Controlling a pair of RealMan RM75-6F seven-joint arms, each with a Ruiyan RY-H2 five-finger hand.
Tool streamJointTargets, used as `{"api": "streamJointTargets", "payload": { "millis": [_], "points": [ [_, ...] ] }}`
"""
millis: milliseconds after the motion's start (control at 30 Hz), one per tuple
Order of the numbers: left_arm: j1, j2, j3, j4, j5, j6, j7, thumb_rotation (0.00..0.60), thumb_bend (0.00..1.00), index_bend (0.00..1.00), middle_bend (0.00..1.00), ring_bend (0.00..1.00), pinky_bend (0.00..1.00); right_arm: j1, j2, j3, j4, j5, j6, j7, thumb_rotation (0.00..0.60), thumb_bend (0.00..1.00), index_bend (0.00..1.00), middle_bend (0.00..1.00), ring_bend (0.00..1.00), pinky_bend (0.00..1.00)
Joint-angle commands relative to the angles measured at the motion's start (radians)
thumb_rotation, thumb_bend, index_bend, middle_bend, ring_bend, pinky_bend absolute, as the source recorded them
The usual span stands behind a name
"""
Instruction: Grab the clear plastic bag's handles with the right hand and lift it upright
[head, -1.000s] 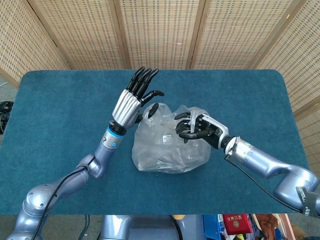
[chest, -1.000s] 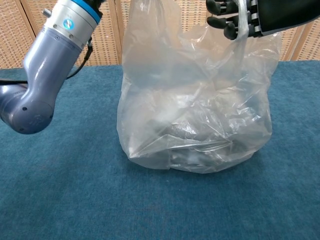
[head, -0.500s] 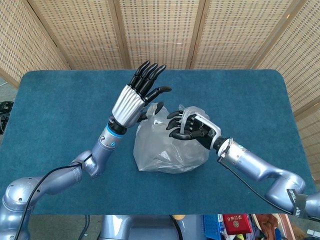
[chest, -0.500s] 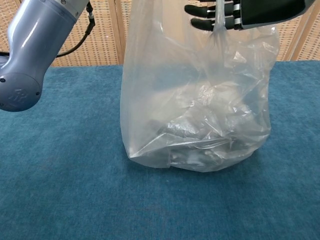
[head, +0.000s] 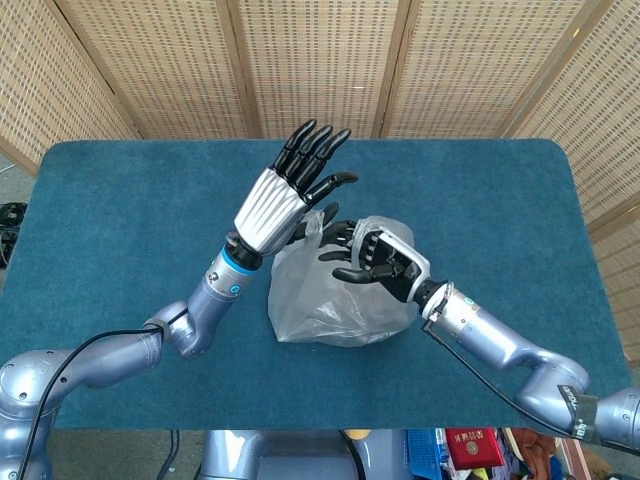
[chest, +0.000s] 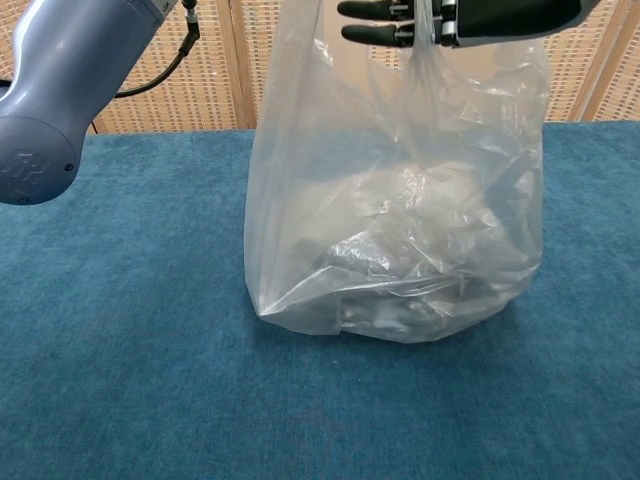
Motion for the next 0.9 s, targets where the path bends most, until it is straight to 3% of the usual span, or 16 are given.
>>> {"api": "streamJointTargets", "payload": {
  "millis": [33,200,767,900],
  "points": [
    [-0.006,0.000,-0.007,0.001,-0.003,-0.008,0.009,0.600,0.41,0.31,0.00,0.00,0.01,-0.003,-0.002,0.008,-0.001,-0.003,-0.014,-0.009,0.600,0.04,0.34,0.35,0.15,0.22],
    [-0.008,-0.003,-0.015,-0.003,-0.010,-0.011,0.010,0.600,0.41,0.31,0.00,0.00,0.02,-0.001,-0.003,0.012,-0.002,-0.016,-0.057,-0.016,0.600,0.04,0.29,0.29,0.10,0.18],
    [-0.023,-0.019,-0.020,0.016,-0.012,-0.027,0.012,0.600,0.41,0.30,0.00,0.00,0.02,-0.010,-0.064,0.046,0.025,-0.011,-0.082,-0.018,0.600,0.06,0.26,0.27,0.09,0.17],
    [-0.027,-0.024,-0.021,0.030,-0.013,-0.031,0.008,0.600,0.41,0.30,0.00,0.00,0.02,-0.011,-0.084,0.057,0.029,-0.006,-0.081,-0.017,0.600,0.05,0.19,0.25,0.09,0.16]
  ]
}}
